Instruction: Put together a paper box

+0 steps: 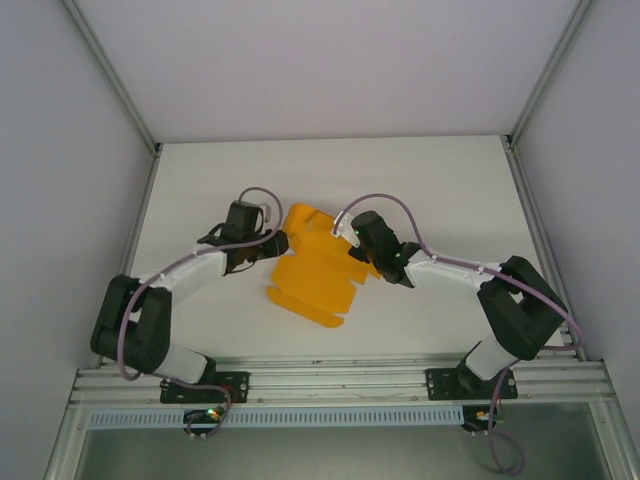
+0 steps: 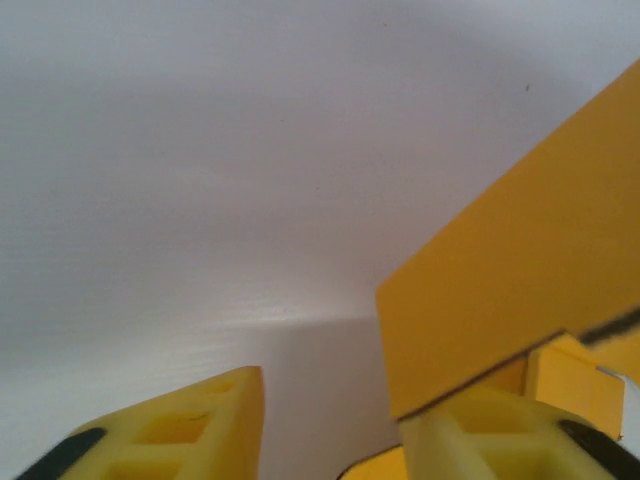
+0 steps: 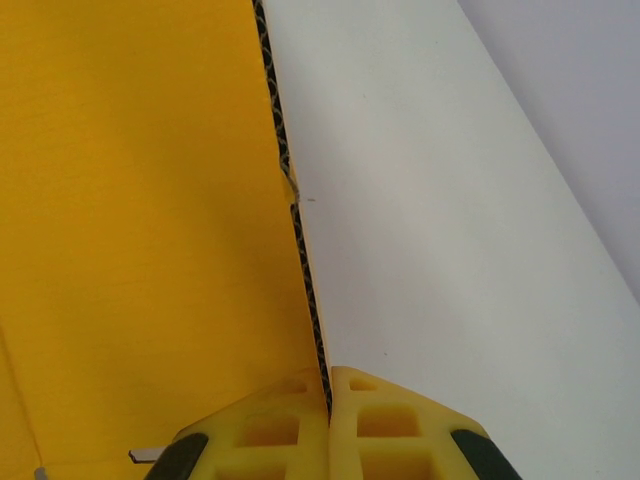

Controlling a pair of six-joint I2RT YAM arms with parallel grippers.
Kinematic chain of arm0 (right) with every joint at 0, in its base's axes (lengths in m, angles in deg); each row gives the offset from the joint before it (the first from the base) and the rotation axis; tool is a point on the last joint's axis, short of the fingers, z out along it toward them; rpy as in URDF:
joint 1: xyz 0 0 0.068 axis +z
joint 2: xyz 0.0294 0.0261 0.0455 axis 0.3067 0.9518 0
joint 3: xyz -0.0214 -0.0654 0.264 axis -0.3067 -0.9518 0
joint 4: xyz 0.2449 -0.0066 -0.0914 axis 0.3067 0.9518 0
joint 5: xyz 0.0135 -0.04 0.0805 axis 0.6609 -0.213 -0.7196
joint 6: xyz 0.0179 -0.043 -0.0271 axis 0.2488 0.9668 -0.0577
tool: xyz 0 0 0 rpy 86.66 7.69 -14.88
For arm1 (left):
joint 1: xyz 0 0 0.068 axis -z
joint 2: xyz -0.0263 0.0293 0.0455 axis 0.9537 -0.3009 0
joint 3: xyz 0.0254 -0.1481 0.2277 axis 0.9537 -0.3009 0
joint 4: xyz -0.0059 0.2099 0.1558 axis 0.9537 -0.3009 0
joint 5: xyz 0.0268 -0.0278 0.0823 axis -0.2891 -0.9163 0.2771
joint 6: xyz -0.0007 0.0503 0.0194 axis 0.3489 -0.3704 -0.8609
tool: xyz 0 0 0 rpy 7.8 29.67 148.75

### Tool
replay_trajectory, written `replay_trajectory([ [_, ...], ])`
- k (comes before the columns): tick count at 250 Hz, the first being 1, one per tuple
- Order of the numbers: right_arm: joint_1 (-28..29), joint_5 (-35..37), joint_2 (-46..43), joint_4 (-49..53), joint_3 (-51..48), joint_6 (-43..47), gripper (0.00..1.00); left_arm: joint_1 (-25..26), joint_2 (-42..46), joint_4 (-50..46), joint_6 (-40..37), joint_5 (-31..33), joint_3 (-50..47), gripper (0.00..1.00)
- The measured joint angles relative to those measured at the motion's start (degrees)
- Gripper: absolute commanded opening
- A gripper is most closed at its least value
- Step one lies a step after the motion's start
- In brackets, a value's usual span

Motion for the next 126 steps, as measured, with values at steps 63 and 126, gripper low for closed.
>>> replay_trajectory([
  [63,0.0,-2.2,0.0,-0.1,0.0,-1.7,0.00,1.1,-3.2,4.0,-1.8,-3.1,0.2,0.64],
  [126,0.0,-3.5,-1.3,-0.3,-1.1,-2.4,0.00,4.2,-7.2,4.7,-3.3,-2.1,1.1,0.59],
])
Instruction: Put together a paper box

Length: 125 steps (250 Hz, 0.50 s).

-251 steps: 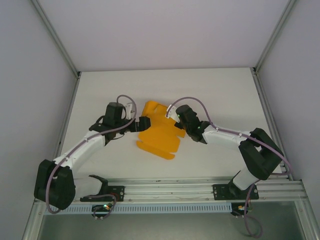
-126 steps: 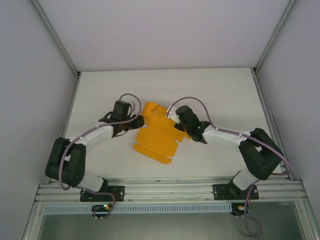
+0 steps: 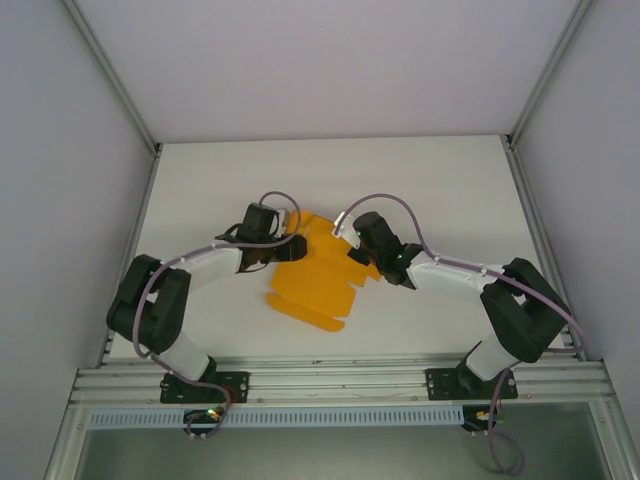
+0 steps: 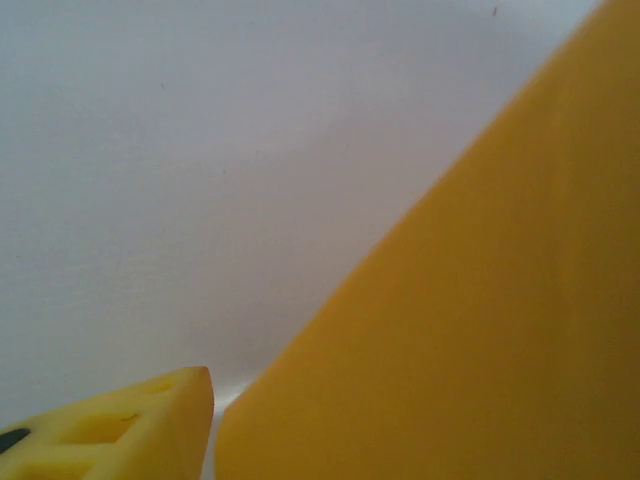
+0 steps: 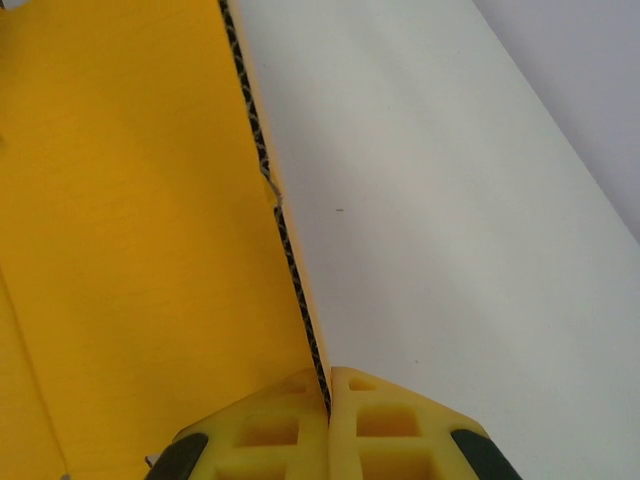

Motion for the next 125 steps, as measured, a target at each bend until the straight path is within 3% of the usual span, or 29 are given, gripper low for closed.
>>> replay_trajectory([
  [46,0.0,-0.6,-0.6,-0.1,-0.3,-0.2,0.00,0.9,-1.9,1.3,0.0,0.0,0.2,0.56],
  [101,-0.8,-0.1,-0.7,0.1,-1.4,-0.4,0.00,5.2,-4.5,-0.5,-0.3,7.1,2.9,0.56],
  [125,-0.8,-0.1,-0.7,0.3,-1.5,-0.1,0.00,6.0,-4.5,-1.5,-0.3,9.2,2.9,0.64],
])
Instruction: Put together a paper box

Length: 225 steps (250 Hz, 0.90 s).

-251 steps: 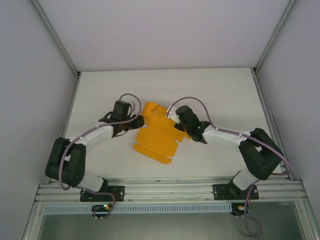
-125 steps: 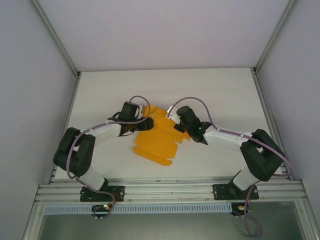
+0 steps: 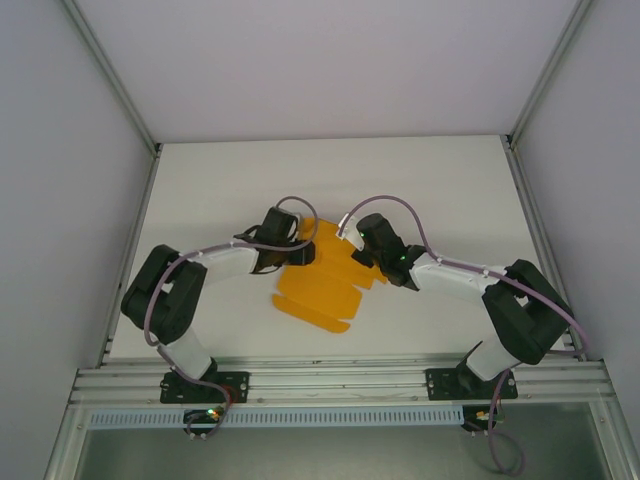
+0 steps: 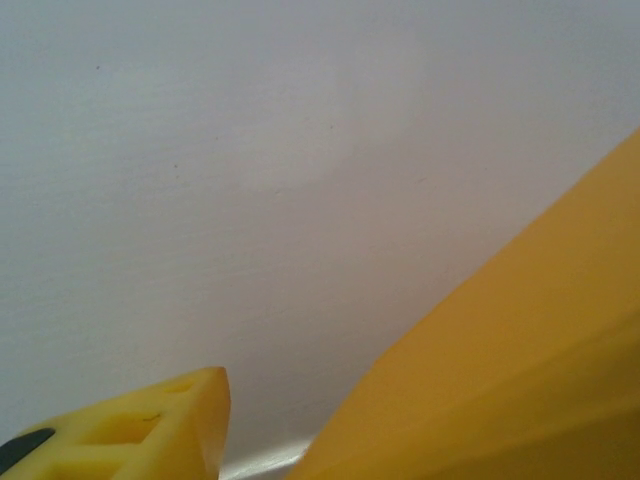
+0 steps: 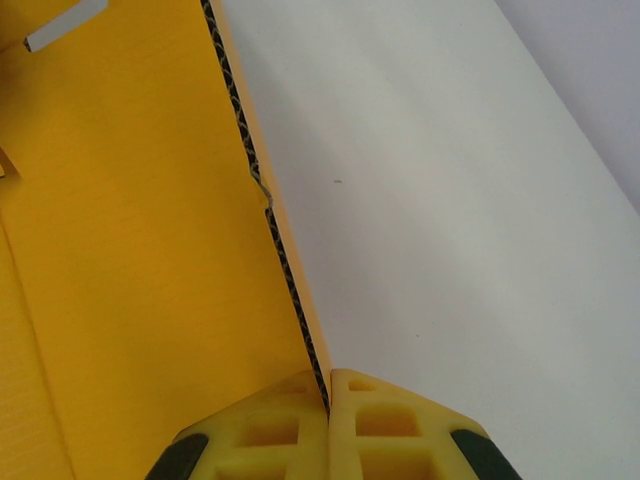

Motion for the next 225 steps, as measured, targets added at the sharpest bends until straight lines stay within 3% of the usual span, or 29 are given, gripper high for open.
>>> replay_trajectory([
  [46,0.2,1.8,0.0,-0.1,0.0,5.6,0.00,0.2,4.9,-3.1,-1.4,-0.1,-1.5,1.00],
  [84,0.3,5.4,0.2,-1.0,1.1,12.4,0.00,-1.3,15.3,-4.6,-1.2,-5.1,-2.8,1.00],
  [124,0.4,7.9,1.7,-9.5,1.5,20.7,0.00,-8.7,21.0,-5.2,0.2,-9.2,-2.8,1.00],
  [181,2.2,9.1,4.7,-25.0,-0.9,32.5,0.00,-19.5,21.5,-6.4,1.3,-9.5,-2.8,1.00],
  [225,4.0,10.9,10.4,-36.2,-4.3,40.9,0.00,-24.0,16.6,-3.4,1.5,-9.8,-2.8,1.00],
])
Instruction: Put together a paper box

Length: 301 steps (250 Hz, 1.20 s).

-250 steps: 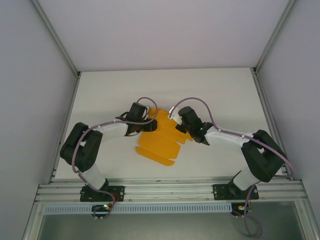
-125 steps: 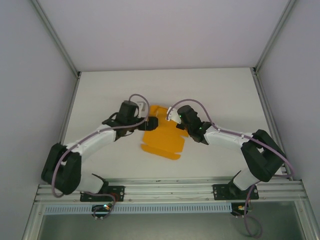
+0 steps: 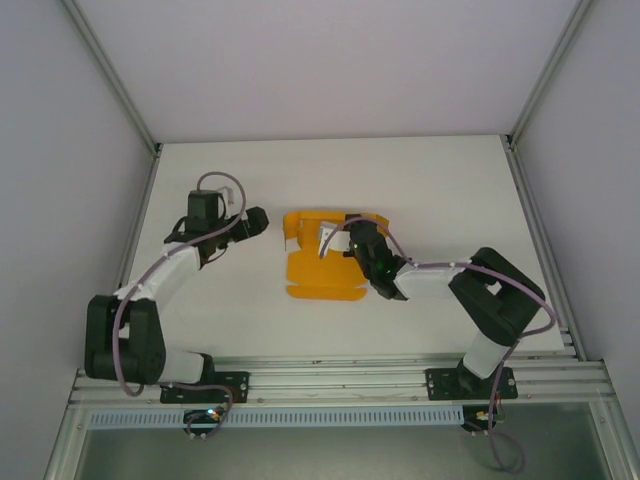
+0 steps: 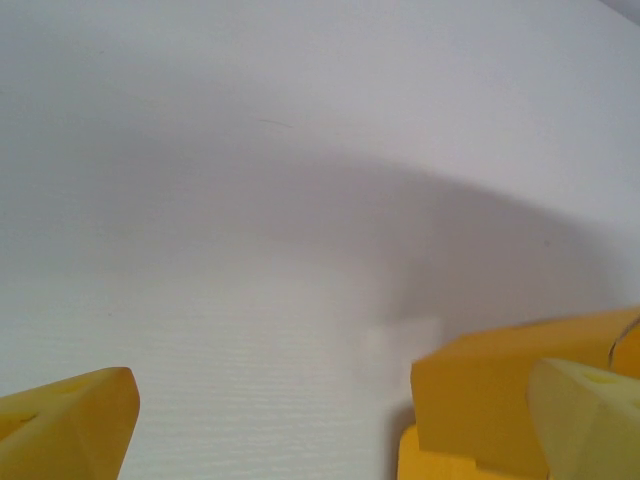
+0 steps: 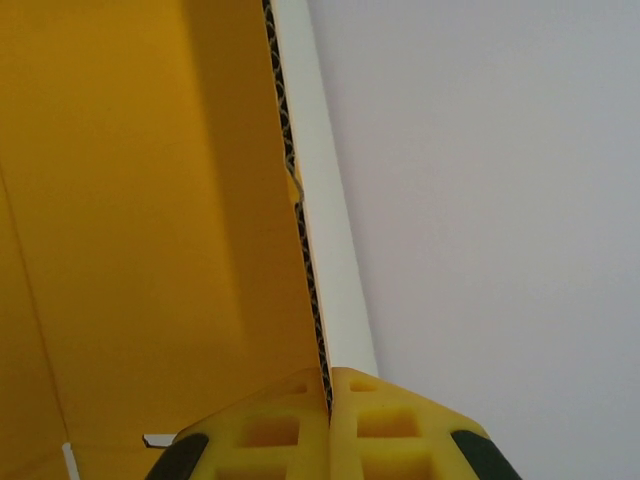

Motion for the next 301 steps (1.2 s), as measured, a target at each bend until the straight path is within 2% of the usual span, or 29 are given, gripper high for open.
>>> replay_trajectory([
  [39,1.0,2.4,5.3,-8.5,-1.4,4.9,0.00,-0.7,-8.6,3.7,-0.8,-3.0,0.5,1.00],
  [68,1.6,3.4,6.0,-13.0,-2.9,6.4,0.00,0.3,-11.6,6.8,-2.0,-4.9,0.4,1.00],
  [103,2.1,3.8,6.1,-15.5,-4.0,7.0,0.00,1.9,-13.5,11.0,-4.1,-8.0,0.4,0.90],
  [169,2.2,5.1,6.1,-15.8,-4.1,7.0,0.00,7.3,-14.4,15.3,-10.1,-14.0,-0.8,0.79],
  [229,2.2,5.3,6.1,-15.1,-4.1,6.7,0.00,10.3,-14.5,18.7,-12.9,-14.3,-3.8,0.71],
  [276,2.3,5.5,6.1,-14.3,-4.1,5.3,0.00,13.1,-15.0,25.4,-13.9,-13.6,-5.6,0.65],
  [301,2.3,5.5,6.0,-13.9,-4.1,5.0,0.00,14.9,-16.2,27.9,-14.1,-12.2,-5.9,0.55],
])
